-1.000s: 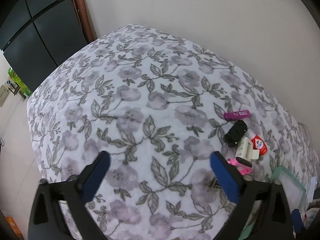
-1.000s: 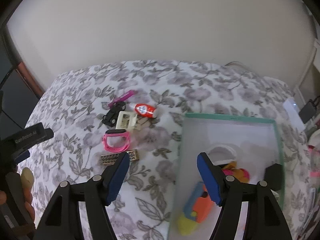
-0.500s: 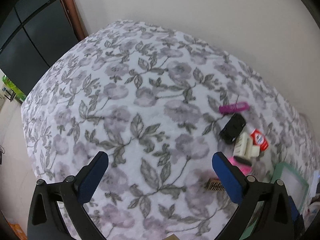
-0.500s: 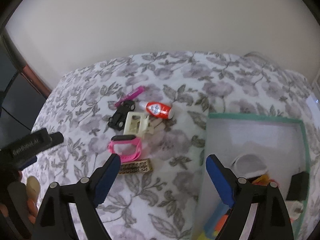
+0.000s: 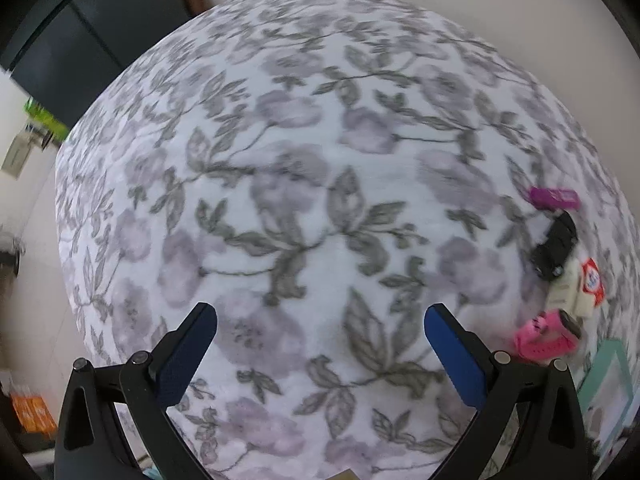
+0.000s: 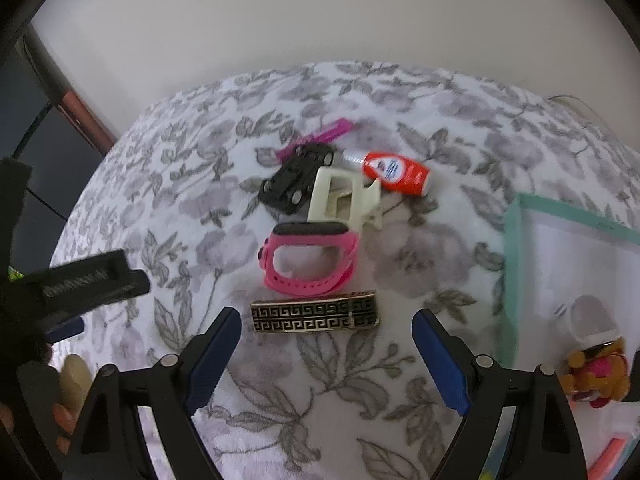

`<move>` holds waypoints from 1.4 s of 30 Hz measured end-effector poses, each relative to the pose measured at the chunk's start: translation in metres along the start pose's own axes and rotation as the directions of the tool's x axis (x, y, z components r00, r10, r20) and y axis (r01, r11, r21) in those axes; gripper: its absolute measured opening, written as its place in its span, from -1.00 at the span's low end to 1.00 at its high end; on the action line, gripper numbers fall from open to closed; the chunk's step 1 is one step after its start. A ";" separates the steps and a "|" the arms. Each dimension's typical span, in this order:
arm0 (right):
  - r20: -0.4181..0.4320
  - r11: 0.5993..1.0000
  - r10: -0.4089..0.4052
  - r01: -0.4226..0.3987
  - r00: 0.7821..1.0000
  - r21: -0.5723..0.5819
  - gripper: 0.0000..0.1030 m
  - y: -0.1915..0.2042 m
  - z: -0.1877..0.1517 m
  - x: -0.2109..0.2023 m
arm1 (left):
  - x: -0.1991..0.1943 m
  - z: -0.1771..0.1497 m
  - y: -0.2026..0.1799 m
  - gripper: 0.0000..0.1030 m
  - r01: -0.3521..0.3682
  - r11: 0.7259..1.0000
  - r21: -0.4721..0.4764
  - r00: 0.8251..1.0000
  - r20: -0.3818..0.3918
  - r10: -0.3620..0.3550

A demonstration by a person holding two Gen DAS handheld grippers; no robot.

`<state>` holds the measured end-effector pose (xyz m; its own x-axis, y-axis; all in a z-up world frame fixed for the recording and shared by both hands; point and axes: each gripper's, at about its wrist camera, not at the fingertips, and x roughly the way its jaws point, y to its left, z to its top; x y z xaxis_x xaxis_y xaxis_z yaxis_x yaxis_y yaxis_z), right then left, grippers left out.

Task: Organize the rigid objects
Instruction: 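Move the left tool to the pink watch while the right tool approaches the gold bracelet, then grasp the gold-black bracelet with the right tool while the left tool grasps the pink watch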

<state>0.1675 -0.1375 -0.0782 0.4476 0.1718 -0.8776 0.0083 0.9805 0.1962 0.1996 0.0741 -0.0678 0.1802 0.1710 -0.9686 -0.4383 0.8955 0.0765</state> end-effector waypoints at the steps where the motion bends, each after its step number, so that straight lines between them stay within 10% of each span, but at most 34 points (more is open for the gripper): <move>1: -0.005 1.000 -0.003 0.003 1.000 0.001 0.76 0.001 -0.001 0.003 | 0.003 0.001 0.003 1.00 0.001 1.000 -0.014 1.000 -0.010 -0.001; 20: -0.010 0.998 -0.061 0.060 0.998 -0.032 0.79 0.014 -0.008 0.029 | 0.011 -0.003 -0.012 1.00 0.027 0.999 0.018 0.998 -0.059 -0.025; 34: -0.018 0.999 0.004 -0.003 1.000 0.046 0.09 -0.009 -0.004 0.019 | 0.000 -0.012 -0.056 1.00 0.103 0.988 0.118 0.994 -0.033 -0.100; 42: -0.025 0.997 0.041 -0.039 0.999 0.071 0.10 -0.020 -0.005 0.018 | -0.009 -0.021 -0.081 1.00 0.124 0.979 0.160 0.992 -0.015 -0.123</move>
<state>0.1712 -0.1540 -0.0997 0.4250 0.2138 -0.8796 0.0544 0.9639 0.2605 0.2154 -0.0087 -0.0698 0.2199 0.0536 -0.9740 -0.2656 0.9640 -0.0070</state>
